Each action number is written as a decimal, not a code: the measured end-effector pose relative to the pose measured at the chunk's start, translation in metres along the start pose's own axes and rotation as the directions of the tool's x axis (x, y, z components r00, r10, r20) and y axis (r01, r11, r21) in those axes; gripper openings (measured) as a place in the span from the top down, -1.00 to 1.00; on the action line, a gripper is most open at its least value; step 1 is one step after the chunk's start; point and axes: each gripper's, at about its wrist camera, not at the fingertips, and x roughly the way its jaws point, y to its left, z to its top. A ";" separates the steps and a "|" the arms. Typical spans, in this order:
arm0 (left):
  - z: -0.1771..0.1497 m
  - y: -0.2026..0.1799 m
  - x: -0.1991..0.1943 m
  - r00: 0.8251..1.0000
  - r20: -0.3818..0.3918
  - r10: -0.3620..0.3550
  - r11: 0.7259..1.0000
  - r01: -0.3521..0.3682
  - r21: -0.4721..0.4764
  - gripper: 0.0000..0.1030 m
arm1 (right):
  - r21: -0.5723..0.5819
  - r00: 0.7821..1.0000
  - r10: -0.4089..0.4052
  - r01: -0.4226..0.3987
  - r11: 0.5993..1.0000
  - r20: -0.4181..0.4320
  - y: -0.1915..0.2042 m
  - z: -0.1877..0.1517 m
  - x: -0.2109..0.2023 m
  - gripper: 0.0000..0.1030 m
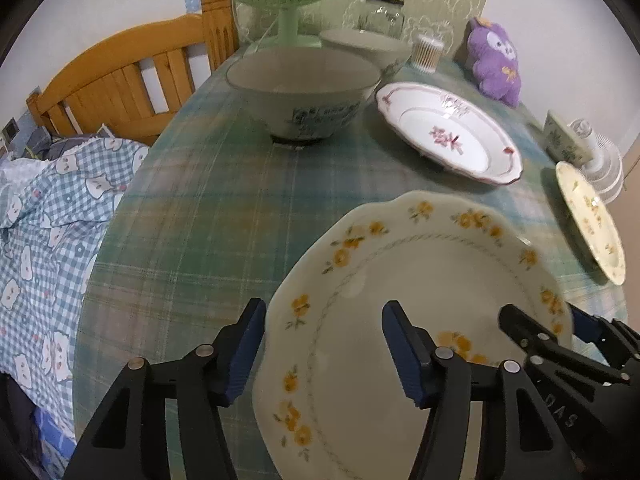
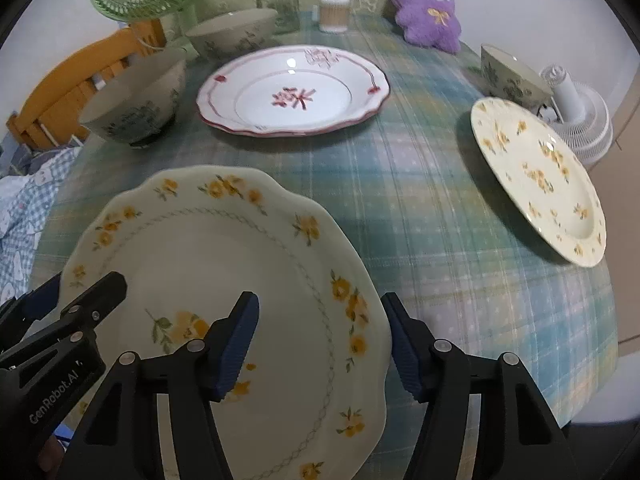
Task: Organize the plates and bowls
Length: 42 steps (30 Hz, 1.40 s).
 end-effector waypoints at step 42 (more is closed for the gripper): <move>0.014 -0.097 0.016 0.999 -0.045 -0.011 0.999 0.013 0.046 0.02 | 0.050 1.000 -0.015 0.016 0.999 -0.021 -0.096 0.024 0.008 -0.14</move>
